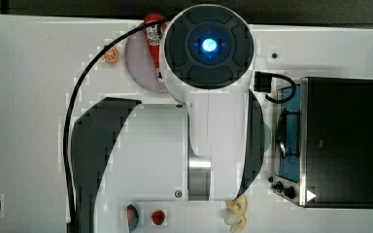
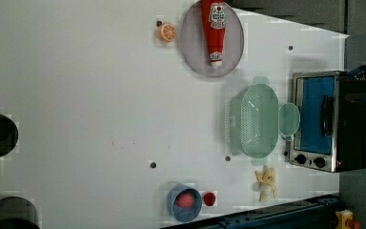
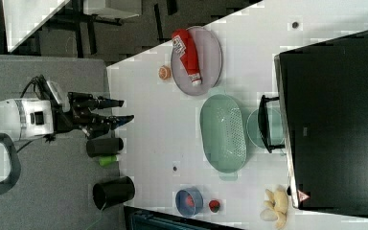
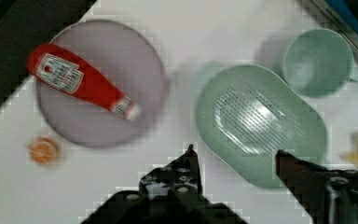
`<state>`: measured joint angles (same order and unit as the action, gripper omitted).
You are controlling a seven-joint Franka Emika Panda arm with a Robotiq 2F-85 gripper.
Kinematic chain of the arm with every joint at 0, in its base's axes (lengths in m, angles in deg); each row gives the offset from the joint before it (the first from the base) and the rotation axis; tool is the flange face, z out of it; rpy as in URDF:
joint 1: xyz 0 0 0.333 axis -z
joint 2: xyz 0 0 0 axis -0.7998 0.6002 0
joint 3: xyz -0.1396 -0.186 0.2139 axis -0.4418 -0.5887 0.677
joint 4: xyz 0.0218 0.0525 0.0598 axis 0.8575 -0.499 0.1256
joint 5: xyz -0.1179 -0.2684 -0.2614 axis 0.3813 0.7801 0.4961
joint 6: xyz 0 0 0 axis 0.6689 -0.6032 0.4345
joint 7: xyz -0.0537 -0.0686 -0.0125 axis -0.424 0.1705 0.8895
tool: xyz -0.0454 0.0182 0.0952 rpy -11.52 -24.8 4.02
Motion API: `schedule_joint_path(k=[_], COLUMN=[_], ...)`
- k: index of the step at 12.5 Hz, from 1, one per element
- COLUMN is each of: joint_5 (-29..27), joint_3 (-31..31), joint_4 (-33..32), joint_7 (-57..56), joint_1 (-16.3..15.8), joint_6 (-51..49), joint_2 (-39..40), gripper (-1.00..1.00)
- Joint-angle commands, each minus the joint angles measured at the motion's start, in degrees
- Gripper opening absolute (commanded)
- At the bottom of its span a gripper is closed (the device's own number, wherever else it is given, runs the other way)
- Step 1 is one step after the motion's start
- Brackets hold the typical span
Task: Drag strainer right to left.
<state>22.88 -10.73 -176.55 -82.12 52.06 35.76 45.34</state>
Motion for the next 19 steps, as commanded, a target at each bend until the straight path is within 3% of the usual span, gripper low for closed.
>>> schedule_joint_path(k=[1, 3, 9, 14, 19], joint_5=[0.79, 0.79, 0.78, 0.78, 0.66], joint_3=[-3.11, -3.06, -2.34, -2.12, -0.99], joint_4=[-18.57, -19.48, -27.95, -34.78, -37.41], joint_7=[0.48, 0.52, 7.86, 20.97, 23.58], joint_1=[1.79, 1.76, 1.66, 1.44, 1.37], joint_6=[-10.15, -9.91, -1.47, 18.04, 39.03], joint_2=[-29.53, -29.32, -21.91, -8.81, 5.06], gripper=[0.59, 0.99, 1.0, 1.0, 1.0])
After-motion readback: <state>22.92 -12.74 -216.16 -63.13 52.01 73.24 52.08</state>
